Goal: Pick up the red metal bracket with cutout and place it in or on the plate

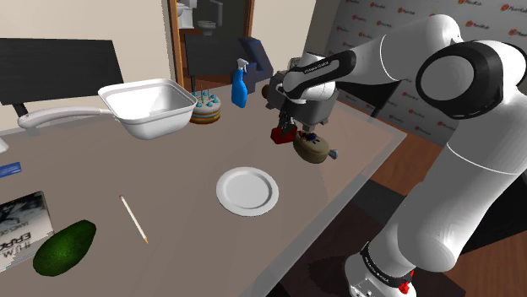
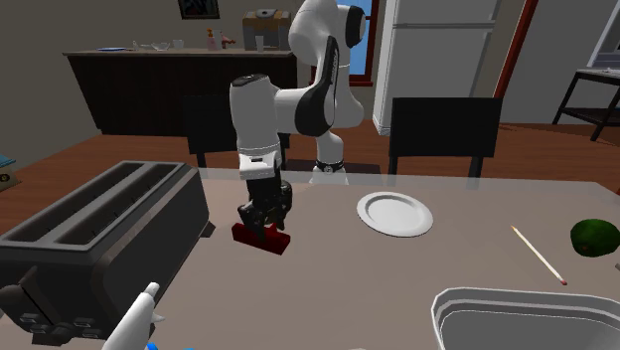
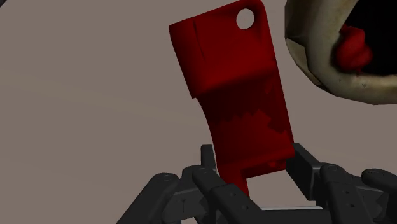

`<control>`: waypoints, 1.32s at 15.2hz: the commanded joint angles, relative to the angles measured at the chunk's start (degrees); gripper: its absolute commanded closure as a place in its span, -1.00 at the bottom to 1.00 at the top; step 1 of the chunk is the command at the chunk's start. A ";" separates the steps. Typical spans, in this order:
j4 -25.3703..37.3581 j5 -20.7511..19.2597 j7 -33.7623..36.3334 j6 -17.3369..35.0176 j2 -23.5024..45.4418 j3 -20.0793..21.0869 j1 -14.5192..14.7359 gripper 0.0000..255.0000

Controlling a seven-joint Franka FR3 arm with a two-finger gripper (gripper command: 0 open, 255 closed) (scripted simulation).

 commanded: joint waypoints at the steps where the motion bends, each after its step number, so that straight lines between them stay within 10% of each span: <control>1: -0.09 0.00 -0.01 0.01 0.09 -0.03 -0.03 1.00; 13: 2.82 -2.37 2.12 -5.56 -3.03 -0.29 0.21 1.00; 14: 2.82 -2.37 2.12 -5.56 -3.03 -0.29 0.21 -1.00; 16: 7.18 -7.95 -25.22 -13.13 1.66 1.04 0.01 -1.00; 20: 6.24 -8.75 -29.17 -11.65 3.09 1.78 -0.46 -1.00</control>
